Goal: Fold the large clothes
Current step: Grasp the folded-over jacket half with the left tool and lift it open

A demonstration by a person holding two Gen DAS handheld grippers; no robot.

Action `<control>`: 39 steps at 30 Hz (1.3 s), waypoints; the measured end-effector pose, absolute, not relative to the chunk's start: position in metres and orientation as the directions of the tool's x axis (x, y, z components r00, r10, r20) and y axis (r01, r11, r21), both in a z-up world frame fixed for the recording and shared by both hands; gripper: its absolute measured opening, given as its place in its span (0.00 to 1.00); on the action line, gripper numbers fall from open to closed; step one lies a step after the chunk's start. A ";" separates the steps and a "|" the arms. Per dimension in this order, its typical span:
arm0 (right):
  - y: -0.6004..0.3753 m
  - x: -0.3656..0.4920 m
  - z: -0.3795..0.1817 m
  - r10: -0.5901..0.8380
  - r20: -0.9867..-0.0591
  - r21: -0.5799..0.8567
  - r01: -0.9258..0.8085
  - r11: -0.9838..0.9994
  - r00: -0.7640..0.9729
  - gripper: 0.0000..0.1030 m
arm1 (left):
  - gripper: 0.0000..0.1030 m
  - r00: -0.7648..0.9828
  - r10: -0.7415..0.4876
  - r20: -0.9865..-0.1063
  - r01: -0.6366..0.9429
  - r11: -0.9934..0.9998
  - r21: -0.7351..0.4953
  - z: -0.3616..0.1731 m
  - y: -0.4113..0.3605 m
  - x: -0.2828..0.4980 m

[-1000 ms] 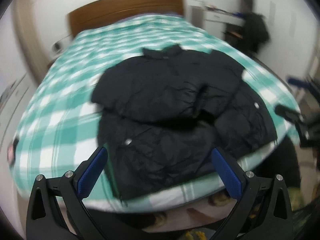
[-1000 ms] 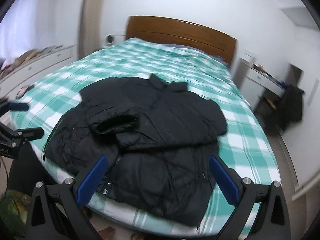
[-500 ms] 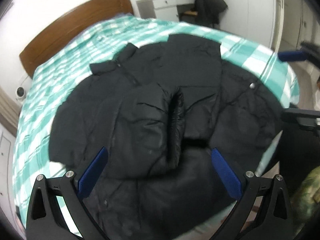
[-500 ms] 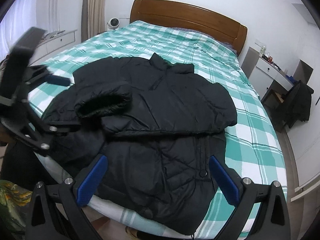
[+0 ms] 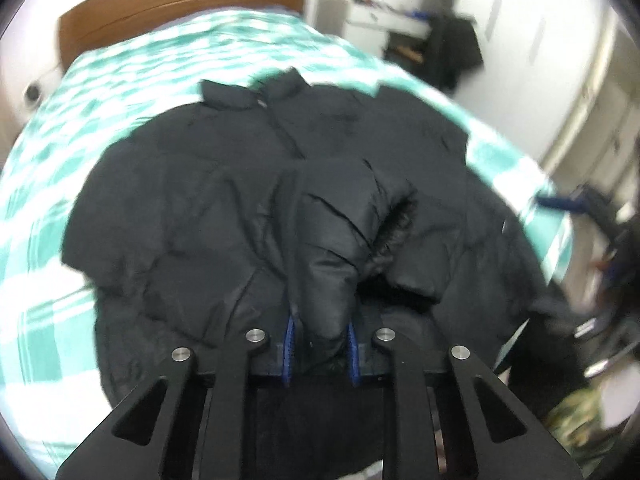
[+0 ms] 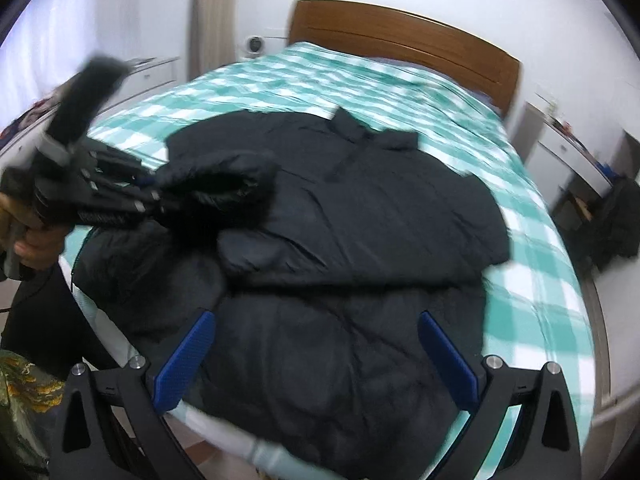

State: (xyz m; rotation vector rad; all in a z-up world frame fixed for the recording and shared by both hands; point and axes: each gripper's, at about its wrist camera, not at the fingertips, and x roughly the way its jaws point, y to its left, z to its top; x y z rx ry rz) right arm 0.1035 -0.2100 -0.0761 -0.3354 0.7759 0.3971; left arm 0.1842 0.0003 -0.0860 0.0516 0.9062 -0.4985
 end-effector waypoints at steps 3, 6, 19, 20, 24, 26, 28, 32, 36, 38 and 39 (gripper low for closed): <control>-0.172 0.122 -0.090 0.251 -0.720 -0.228 -0.562 0.795 0.647 1.00 | 0.16 0.558 -0.401 -0.726 0.367 0.904 -0.217 -0.061 0.039 0.177; -0.140 0.142 -0.107 0.223 -0.725 -0.318 -0.604 0.731 0.651 1.00 | 0.15 0.620 -0.378 -0.688 0.293 0.924 -0.245 -0.034 0.080 0.171; -0.224 0.155 0.006 0.216 -0.640 -0.135 -0.385 0.913 0.737 0.10 | 0.13 0.797 -0.008 -0.605 -0.182 0.950 -0.253 0.021 0.289 0.149; -0.248 0.151 0.028 0.195 -0.605 -0.118 -0.330 0.937 0.772 0.10 | 0.13 0.795 0.024 -0.606 -0.218 0.943 -0.250 0.019 0.301 0.149; -0.349 0.135 0.092 0.044 -0.502 -0.072 -0.092 0.993 0.864 0.06 | 0.14 0.753 0.133 -0.644 -0.360 0.903 -0.234 0.001 0.347 0.149; -0.402 0.128 0.113 -0.076 -0.472 -0.076 0.045 0.996 0.879 0.06 | 0.24 0.706 0.200 -0.679 -0.435 0.880 -0.193 -0.011 0.361 0.147; -0.456 0.124 0.126 -0.230 -0.449 -0.107 0.204 0.973 0.864 0.06 | 0.48 0.672 0.283 -0.685 -0.499 0.856 -0.135 -0.020 0.368 0.140; -0.533 0.113 0.129 -0.471 -0.434 -0.198 0.428 0.882 0.768 0.15 | 0.72 0.649 0.357 -0.672 -0.553 0.828 -0.094 -0.027 0.371 0.120; -0.534 0.104 0.104 -0.476 -0.462 -0.244 0.409 0.879 0.748 0.74 | 0.76 0.651 0.315 -0.691 -0.530 0.840 -0.117 -0.032 0.357 0.109; -0.503 0.108 0.074 -0.409 -0.519 -0.282 0.301 0.911 0.751 0.74 | 0.83 0.660 0.296 -0.691 -0.511 0.851 -0.124 -0.030 0.337 0.103; -0.482 0.108 0.061 -0.354 -0.550 -0.276 0.235 0.932 0.756 0.74 | 0.84 0.669 0.275 -0.690 -0.492 0.860 -0.134 -0.032 0.324 0.101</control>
